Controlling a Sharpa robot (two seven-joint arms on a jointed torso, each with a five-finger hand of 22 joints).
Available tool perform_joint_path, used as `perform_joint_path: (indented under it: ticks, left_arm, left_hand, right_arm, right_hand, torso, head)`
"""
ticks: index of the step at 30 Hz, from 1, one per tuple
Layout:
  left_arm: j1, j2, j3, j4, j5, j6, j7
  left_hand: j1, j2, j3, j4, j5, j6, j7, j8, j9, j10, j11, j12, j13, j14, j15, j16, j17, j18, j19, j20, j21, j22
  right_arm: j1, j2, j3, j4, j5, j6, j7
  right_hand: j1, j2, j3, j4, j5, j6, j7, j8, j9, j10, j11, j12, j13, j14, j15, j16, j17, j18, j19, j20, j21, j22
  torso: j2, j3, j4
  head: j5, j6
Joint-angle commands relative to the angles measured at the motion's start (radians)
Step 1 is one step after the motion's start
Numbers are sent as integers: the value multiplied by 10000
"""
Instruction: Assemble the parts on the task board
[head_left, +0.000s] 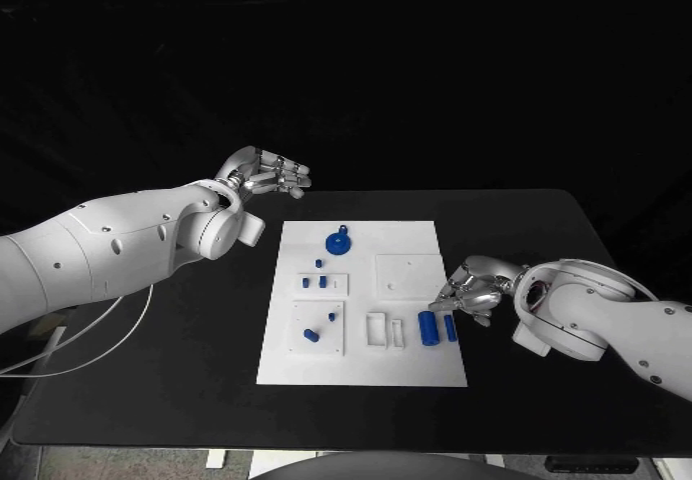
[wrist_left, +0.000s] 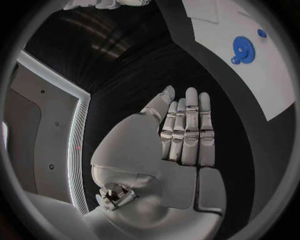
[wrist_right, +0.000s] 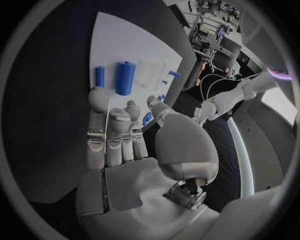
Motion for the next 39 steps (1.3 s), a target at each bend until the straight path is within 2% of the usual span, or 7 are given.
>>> perform_joint_path:
  ticks: [1,5,13,19,26,35,39]
  left_arm:
    - [-11,18,5,19,116,178,143]
    - [-18,21,4,20,119,191,146]
    - [-22,31,3,23,121,205,144]
    - [-22,27,3,26,123,211,142]
    - [-21,29,3,38,125,241,137]
    - [-21,22,3,43,125,323,111]
    - [-20,22,4,45,125,365,84]
  left_hand:
    - [-124,3,2,68,-19,-73,-21,-20,-7,-69,1,-19,-13,2,51,-5,16,-175,56,43,8,-31]
    - [-135,3,3,91,-22,-77,-25,-20,-7,-74,0,-17,-13,-5,53,-6,17,-177,61,47,9,-79]
    - [-135,-9,10,131,-28,-77,-26,-21,-8,-79,1,-17,-12,-7,55,1,20,-181,76,49,12,-192]
    - [-185,-5,-10,200,-115,-80,-34,-21,-7,-83,-1,-16,-12,-4,61,9,25,-184,90,59,3,-271]
    - [-147,-31,-23,297,-126,-86,-35,-20,-7,-87,0,-14,-12,-16,64,20,34,-192,129,63,10,-531]
    - [-157,-38,-15,403,-128,-62,-49,-5,0,-99,2,-16,-12,-28,74,20,33,-202,152,68,12,-729]
    - [-180,-47,-15,444,-134,-110,-38,-21,-7,-110,6,-15,-10,-31,78,24,36,-203,159,75,8,-810]
  right_arm:
    - [-31,-10,6,119,876,951,-1600]
    - [-71,31,4,222,984,915,-1973]
    - [-132,144,-1,251,716,761,-2311]
    - [-202,284,-10,147,468,549,-2397]
    - [-309,623,-39,-101,272,188,-2457]
    - [-393,1132,-185,-575,-24,32,-2402]
    - [-426,1366,-222,-751,-67,-77,-2376]
  right_hand:
    - [-335,-61,-39,265,-21,-64,-16,-46,-4,149,-14,363,354,92,16,141,196,-42,417,32,202,104]
    - [-522,-291,115,801,-21,-41,-37,-45,33,159,-19,561,769,92,16,249,506,-29,405,35,431,336]
    - [-462,-457,85,1128,-21,-22,-50,-52,37,267,-30,491,1124,155,13,190,801,-31,400,41,485,590]
    - [-398,-511,45,1056,-21,-11,-50,-50,28,288,-33,466,1180,172,20,179,857,-36,415,42,489,637]
    - [-434,-588,-13,1126,-21,-229,13,-58,-132,256,4,391,1185,165,28,128,859,-26,419,45,570,693]
    - [-401,-678,-23,1367,-21,-276,47,-47,-492,247,29,293,1261,189,48,41,933,9,437,73,447,772]
    - [-371,-726,-85,1339,-21,-339,71,-59,-534,220,45,241,1247,187,56,12,928,8,431,77,396,774]
  torso:
    - [-4,10,8]
    - [-4,-9,24]
    - [-5,-30,21]
    - [2,-27,6]
    - [1,-21,31]
    - [5,-26,41]
    - [1,-20,9]
  head:
    - [-78,-13]
    - [-95,-25]
    - [-98,-35]
    - [-76,-51]
    - [-64,-82]
    - [60,-131]
    - [109,-141]
